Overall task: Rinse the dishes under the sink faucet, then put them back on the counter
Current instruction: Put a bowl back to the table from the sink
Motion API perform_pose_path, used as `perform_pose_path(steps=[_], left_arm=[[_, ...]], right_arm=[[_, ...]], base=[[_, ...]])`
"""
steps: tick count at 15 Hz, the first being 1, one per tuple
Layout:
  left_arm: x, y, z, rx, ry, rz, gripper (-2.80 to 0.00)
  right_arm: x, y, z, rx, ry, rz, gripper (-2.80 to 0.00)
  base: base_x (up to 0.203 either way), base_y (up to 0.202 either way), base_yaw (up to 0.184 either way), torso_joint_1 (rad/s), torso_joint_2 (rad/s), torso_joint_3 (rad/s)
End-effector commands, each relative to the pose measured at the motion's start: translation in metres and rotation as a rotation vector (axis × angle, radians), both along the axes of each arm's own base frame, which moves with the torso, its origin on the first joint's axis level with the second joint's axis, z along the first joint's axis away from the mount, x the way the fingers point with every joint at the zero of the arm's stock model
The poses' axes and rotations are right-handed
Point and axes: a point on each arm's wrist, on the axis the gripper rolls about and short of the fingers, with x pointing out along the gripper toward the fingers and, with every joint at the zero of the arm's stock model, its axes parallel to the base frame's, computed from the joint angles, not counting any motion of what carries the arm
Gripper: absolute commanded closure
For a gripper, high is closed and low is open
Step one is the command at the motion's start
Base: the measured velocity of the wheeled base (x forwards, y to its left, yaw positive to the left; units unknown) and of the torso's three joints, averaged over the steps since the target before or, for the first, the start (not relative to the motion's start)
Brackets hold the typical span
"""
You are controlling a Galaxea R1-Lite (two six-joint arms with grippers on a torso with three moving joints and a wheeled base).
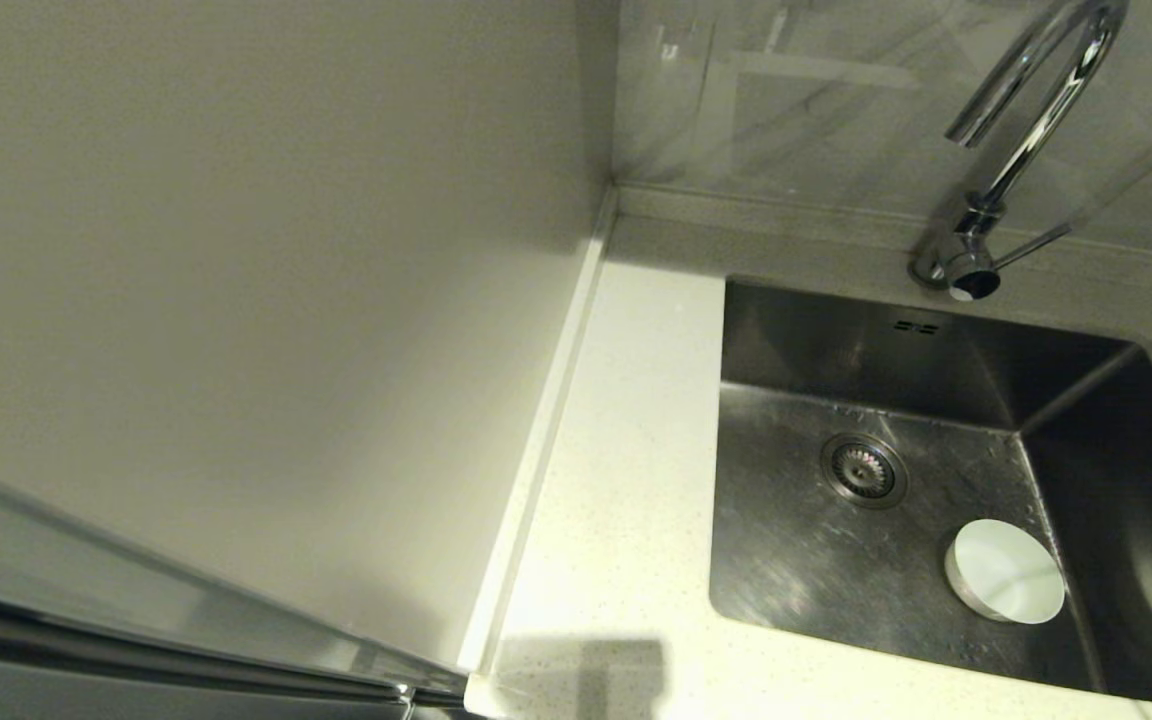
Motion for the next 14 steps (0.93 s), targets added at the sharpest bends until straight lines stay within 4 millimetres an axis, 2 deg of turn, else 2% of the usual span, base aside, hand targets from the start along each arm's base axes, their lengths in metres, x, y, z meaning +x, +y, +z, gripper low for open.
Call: perform_pose_path(steps=[1,5,6,11,13,14], left_arm=[[0.0,0.0,0.0,-0.001,-0.003,0.0,0.0],[0.0,0.0,0.0,-0.001,-0.003,0.0,0.0],[0.0,0.0,0.0,-0.001,-0.003,0.0,0.0],[0.0,0.0,0.0,-0.001,-0.003,0.0,0.0],[0.0,0.0,0.0,-0.001,-0.003,0.0,0.0],[0.0,0.0,0.0,-0.001,-0.003,0.0,0.0]], right_arm=[[-0.003,-0.009,-0.01,0.019,0.029,-0.027,0.0],[-0.011,-0.011,-0.015,0.025,0.049,-0.043,0.0],[-0.012,-0.011,-0.014,0.021,0.046,-0.043,-2.8],[-0.019,0.003,0.01,-0.025,-0.016,-0.019,-2.8],[-0.025,0.019,0.03,-0.059,-0.081,0.027,-2.8],[-0.026,0.033,0.042,-0.071,-0.119,0.075,-2.8]], base=[[0.0,0.0,0.0,0.0,0.0,0.0],[0.0,0.0,0.0,0.0,0.0,0.0],[0.0,0.0,0.0,0.0,0.0,0.0],[0.0,0.0,0.0,0.0,0.0,0.0],[0.0,0.0,0.0,0.0,0.0,0.0],[0.0,0.0,0.0,0.0,0.0,0.0]])
